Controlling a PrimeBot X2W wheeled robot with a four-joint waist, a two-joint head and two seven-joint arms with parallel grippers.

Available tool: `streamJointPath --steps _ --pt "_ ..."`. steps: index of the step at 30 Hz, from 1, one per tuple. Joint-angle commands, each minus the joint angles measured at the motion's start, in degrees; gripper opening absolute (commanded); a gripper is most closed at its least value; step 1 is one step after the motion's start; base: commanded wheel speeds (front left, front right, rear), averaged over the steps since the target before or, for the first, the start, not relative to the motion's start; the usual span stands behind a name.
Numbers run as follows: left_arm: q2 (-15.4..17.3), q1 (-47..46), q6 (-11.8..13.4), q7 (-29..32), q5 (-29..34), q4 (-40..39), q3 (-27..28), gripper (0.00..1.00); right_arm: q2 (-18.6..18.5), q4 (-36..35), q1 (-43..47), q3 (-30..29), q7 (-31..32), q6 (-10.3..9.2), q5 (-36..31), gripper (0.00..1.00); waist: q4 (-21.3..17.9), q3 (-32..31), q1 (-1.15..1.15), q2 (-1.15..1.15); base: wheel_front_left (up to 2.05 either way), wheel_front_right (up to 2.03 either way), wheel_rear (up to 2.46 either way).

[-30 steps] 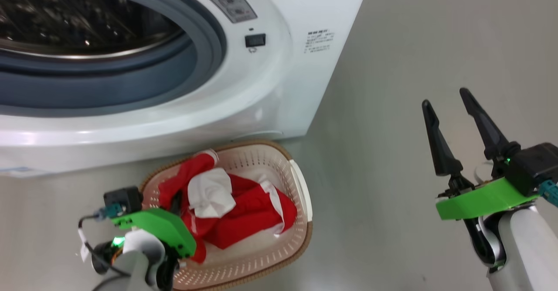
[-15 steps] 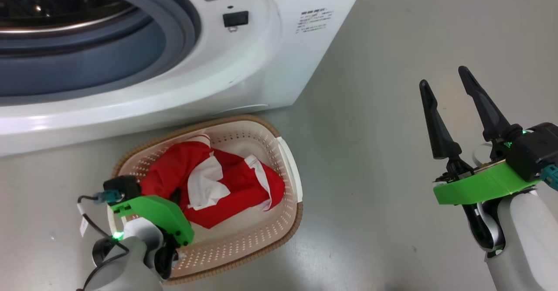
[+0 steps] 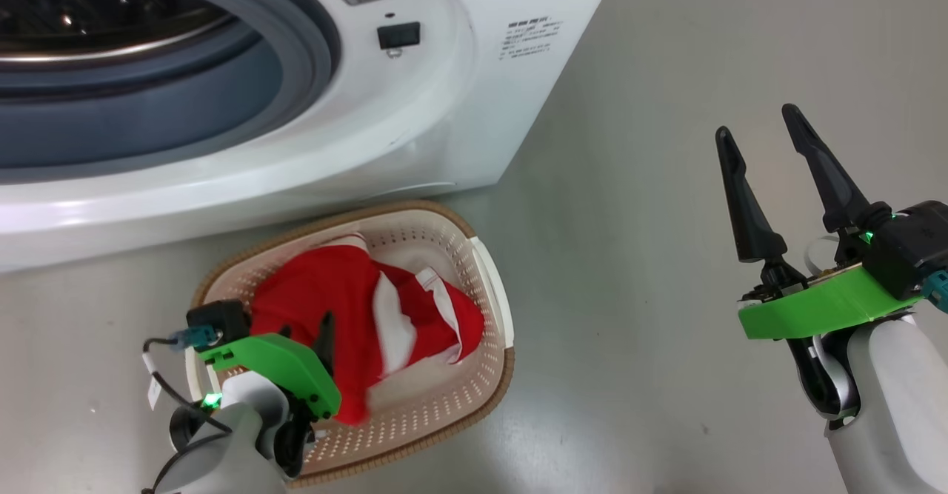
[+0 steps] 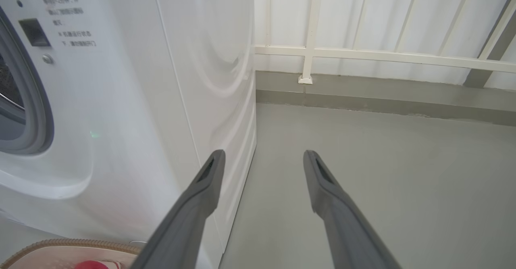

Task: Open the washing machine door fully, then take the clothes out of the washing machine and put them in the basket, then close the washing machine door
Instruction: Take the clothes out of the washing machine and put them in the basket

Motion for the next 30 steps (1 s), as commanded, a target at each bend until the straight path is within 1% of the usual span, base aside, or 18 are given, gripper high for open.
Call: streamJointPath --steps 1,3,6,9,13,17,20,25,30 --pt "1.4 0.6 0.2 -2.1 -0.7 -1.0 0.4 1.00 -0.6 -1.0 0.7 0.7 -0.4 0.02 0.0 1.00 0.5 -1.7 0.00 0.00 0.00 0.00 0.00" --pt "1.4 0.8 0.8 -4.5 -0.7 -1.0 -0.3 1.00 -0.5 -0.7 1.0 0.6 -0.4 0.02 -0.2 1.00 0.7 -2.9 0.00 0.00 0.00 0.00 0.00" --pt "1.4 1.5 0.7 -6.4 -1.1 -1.4 -0.6 1.00 -0.2 -0.2 1.6 0.4 -0.4 0.02 -0.5 1.00 1.1 -4.8 0.00 0.00 0.00 0.00 0.00" --pt "1.4 2.3 0.1 -7.0 -1.1 -1.7 -0.8 1.00 0.0 0.2 2.1 0.1 -0.4 0.02 -0.7 1.00 1.3 -6.1 0.00 0.00 0.00 0.00 0.00" --pt "1.6 3.6 -1.5 -7.5 -1.0 -3.9 -0.5 1.00 0.4 0.6 3.1 -0.5 -0.4 0.02 -1.5 1.00 1.9 -8.5 0.00 0.00 0.00 0.00 0.00" --pt "2.9 5.5 -2.0 -7.5 1.7 -9.9 1.6 1.00 0.6 0.8 3.8 -0.8 -0.4 0.02 -1.8 1.00 2.3 -10.6 0.00 0.00 0.00 0.00 0.00" --pt "3.7 7.7 -1.1 -7.5 5.6 -15.6 3.7 1.00 0.8 0.5 4.3 -1.3 -0.4 0.02 -1.7 1.00 2.7 -12.3 0.00 0.00 0.00 0.00 0.00" --pt "3.7 12.9 -0.4 -7.5 11.8 -25.9 8.1 1.00 1.0 -0.2 5.9 -1.8 -0.4 0.02 -1.9 1.00 3.1 -15.5 0.00 0.00 0.00 0.00 0.00" --pt "3.1 18.8 -0.4 -7.5 17.0 -34.9 12.6 1.00 1.3 0.0 7.7 -2.0 -0.4 0.02 -2.1 1.00 3.4 -19.1 0.00 0.00 0.00 0.00 0.00"
